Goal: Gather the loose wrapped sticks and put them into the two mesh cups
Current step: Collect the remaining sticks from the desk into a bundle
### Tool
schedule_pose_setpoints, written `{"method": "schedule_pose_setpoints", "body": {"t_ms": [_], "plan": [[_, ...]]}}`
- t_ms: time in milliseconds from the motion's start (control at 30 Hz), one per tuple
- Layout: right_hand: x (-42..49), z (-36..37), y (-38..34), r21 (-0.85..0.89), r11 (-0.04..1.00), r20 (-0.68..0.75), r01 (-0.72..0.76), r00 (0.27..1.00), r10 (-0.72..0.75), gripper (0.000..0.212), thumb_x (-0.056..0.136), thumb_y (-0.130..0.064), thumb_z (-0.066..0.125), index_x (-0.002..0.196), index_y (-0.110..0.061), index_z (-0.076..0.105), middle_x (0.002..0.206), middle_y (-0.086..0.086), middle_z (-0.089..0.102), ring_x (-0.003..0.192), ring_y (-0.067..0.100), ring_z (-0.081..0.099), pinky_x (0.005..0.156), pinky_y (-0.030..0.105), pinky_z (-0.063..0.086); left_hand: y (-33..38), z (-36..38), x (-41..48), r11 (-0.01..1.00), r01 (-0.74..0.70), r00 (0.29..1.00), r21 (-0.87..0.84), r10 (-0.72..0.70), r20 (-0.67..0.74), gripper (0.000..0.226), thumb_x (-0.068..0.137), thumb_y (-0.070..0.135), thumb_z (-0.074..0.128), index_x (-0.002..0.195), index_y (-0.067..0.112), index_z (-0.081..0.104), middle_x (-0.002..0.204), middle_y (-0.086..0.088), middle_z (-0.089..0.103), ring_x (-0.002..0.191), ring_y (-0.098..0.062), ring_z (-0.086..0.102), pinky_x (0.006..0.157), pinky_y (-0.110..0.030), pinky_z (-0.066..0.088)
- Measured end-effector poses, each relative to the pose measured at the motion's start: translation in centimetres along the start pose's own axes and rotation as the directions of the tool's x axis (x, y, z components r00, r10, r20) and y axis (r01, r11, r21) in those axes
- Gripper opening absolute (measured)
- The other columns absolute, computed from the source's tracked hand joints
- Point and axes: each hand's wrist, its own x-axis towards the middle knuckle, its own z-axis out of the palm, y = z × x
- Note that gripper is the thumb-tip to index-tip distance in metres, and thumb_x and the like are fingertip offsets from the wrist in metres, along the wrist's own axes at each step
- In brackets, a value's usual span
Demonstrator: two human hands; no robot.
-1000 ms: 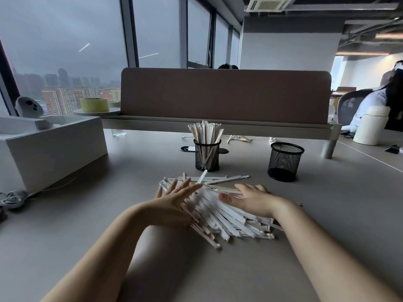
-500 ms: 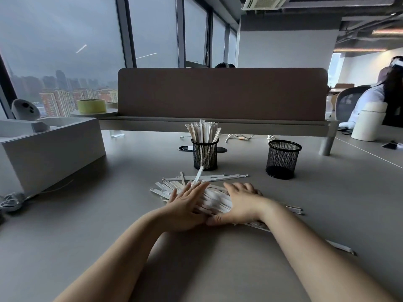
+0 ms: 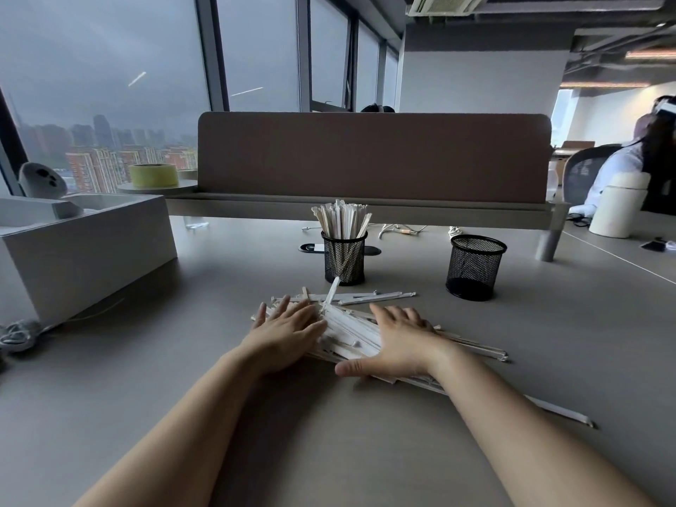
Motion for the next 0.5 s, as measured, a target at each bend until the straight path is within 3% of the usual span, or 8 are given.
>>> {"method": "schedule_pose_setpoints", "body": {"t_ms": [133,267,400,500], "plan": [[0.4,0.6,-0.8,0.011,1.000,-0.054,-0.003,0.999,0.003,0.132,0.050,-0.094,0.047,0.151,-0.020,0.003,0.158,0.004,0.015,0.143,0.029,0.012,0.114,0.046,0.016,1.0,-0.2,-0.2,0.997,-0.056,0.998,-0.050,0.054,-0.036,0.048,0.101,0.035,0.024,0.148,0.024,0.026,0.159,0.005,0.018,0.148,-0.014,0.007,0.119,-0.042,-0.004],[0.7,0.8,-1.1,-0.014,1.000,-0.084,-0.003,0.996,0.001,0.133,0.049,-0.093,0.050,0.150,-0.018,0.008,0.154,0.007,0.022,0.140,0.031,0.018,0.112,0.045,0.020,0.8,-0.7,-0.7,0.991,-0.117,0.986,-0.058,0.109,-0.125,0.068,0.078,0.038,0.021,0.142,0.023,0.040,0.149,-0.003,0.040,0.139,-0.019,0.033,0.116,-0.035,0.018],[0.8,0.7,-1.1,-0.018,1.000,-0.097,-0.007,0.995,0.005,0.128,0.051,-0.091,0.052,0.149,-0.018,0.013,0.153,0.008,0.025,0.139,0.030,0.020,0.111,0.045,0.022,0.6,-1.0,-0.9,0.989,-0.147,0.973,-0.019,0.141,-0.182,0.047,0.092,0.017,0.037,0.138,0.025,0.043,0.140,0.005,0.052,0.135,-0.017,0.038,0.117,-0.042,0.016],[0.9,0.6,-1.1,-0.007,1.000,-0.103,-0.005,0.995,0.004,0.125,0.052,-0.089,0.055,0.147,-0.018,0.017,0.152,0.008,0.026,0.139,0.030,0.021,0.110,0.045,0.022,1.2,-1.6,-1.5,0.984,-0.168,0.962,-0.054,0.152,-0.226,0.049,0.091,0.006,0.038,0.135,0.027,0.044,0.126,0.016,0.061,0.131,-0.011,0.041,0.119,-0.042,0.010]]}}
